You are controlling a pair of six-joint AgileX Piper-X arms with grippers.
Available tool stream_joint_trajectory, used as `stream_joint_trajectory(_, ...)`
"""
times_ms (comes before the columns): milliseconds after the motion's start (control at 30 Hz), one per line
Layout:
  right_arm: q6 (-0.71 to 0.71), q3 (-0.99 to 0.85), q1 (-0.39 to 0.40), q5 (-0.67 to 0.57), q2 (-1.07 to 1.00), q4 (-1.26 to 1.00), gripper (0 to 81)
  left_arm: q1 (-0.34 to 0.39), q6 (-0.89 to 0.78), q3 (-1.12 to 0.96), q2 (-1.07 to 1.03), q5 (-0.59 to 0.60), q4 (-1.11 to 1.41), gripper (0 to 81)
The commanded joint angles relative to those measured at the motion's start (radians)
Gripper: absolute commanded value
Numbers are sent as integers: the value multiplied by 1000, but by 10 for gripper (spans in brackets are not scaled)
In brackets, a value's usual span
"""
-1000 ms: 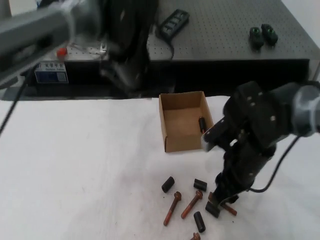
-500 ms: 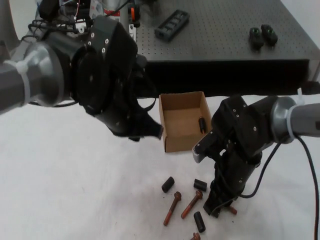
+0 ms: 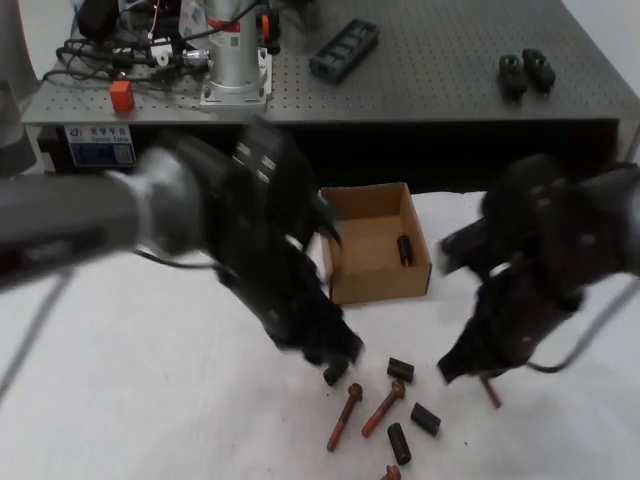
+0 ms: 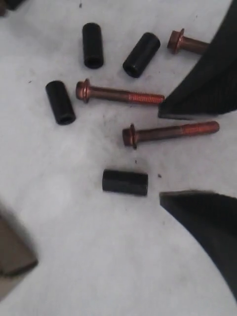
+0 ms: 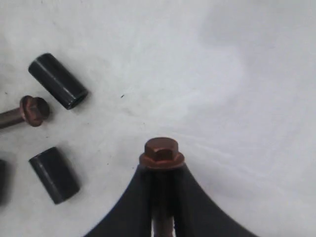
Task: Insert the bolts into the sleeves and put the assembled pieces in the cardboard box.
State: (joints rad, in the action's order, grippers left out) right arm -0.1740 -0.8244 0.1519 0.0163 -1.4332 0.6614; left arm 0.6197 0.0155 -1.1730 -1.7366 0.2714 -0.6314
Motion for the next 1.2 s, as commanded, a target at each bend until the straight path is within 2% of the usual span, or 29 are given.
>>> stream_joint_trajectory(0, 28, 14, -9, -16, 37, -4, 30, 68, 67, -49, -76, -98, 4, 342)
stream_joint_trajectory(67, 37, 58, -26, -36, 121, 11, 30, 78, 81, -87, -121, -160, -7, 342)
stream_joint_trajectory(300, 47, 163, -51, -35, 309, 30, 30, 53, 191, -254, -253, -194, -134, 342)
stream_joint_trajectory(567, 69, 174, -51, -35, 345, 36, 30, 52, 251, -322, -349, -216, -215, 332)
stream_joint_trajectory(667, 69, 174, -51, -35, 345, 36, 30, 52, 254, -322, -355, -216, -215, 251)
stream_joint_trajectory(800, 92, 174, -51, -35, 344, 36, 30, 52, 251, -329, -355, -214, -192, 3)
stream_joint_trajectory(867, 95, 174, -51, -35, 344, 27, 30, 52, 225, -345, -345, -214, -192, 3)
stream_joint_trajectory(933, 123, 174, -51, -93, 351, -5, 30, 49, 176, -345, -300, -196, -183, 1)
stream_joint_trajectory(1000, 174, 178, -51, -207, 363, -76, 30, 33, 122, -317, -232, -120, -148, 6)
stream_joint_trajectory(1100, 332, 208, -42, -368, 401, -304, 30, 0, 60, -185, -71, 24, 8, 7)
stream_joint_trajectory(1167, 494, 244, -31, -469, 418, -544, 30, -12, 40, -46, 43, 133, 155, 7)
